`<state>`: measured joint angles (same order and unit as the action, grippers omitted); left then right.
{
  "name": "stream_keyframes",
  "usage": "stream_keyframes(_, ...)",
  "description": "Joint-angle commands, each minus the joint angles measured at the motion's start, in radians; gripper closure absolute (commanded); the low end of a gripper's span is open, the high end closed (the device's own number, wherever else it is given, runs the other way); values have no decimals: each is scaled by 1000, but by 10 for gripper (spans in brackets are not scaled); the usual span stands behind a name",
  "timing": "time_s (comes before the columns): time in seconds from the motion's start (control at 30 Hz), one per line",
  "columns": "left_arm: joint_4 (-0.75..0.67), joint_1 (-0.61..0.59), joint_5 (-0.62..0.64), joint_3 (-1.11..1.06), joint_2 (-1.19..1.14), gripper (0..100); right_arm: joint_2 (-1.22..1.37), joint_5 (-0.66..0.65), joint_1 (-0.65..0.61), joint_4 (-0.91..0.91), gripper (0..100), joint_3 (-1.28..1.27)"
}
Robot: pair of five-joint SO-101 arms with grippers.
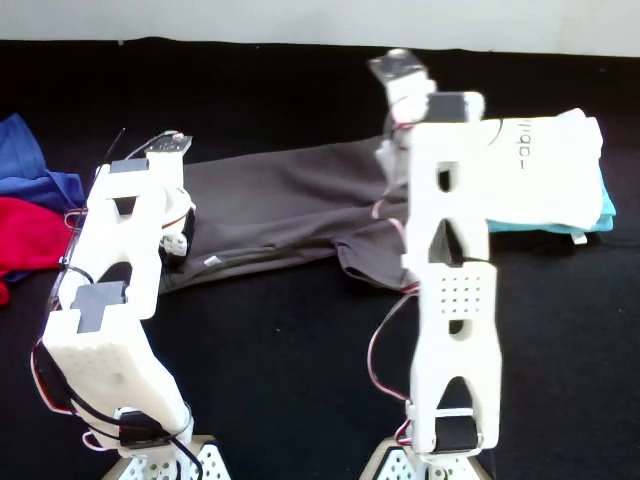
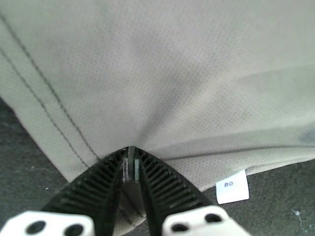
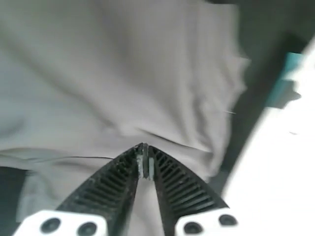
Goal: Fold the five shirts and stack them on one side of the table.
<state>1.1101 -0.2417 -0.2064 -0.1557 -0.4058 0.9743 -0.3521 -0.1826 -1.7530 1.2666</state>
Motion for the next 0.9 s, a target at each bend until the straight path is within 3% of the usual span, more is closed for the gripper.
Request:
stream_keyframes(0.0,-34,8,8,18,-7,991,-15,43,-73,-13,992,-36)
stream_keyframes(0.4,-34,8,8,19,-7,991,-31,48,-171,-15,992,-265)
stream_keyframes(0.73,-34,8,8,19,-7,991,-289,-31,-162,-5,992,-679)
stream_keyframes(0.87,-34,8,8,19,-7,991,-369,-49,-127,44,992,-601)
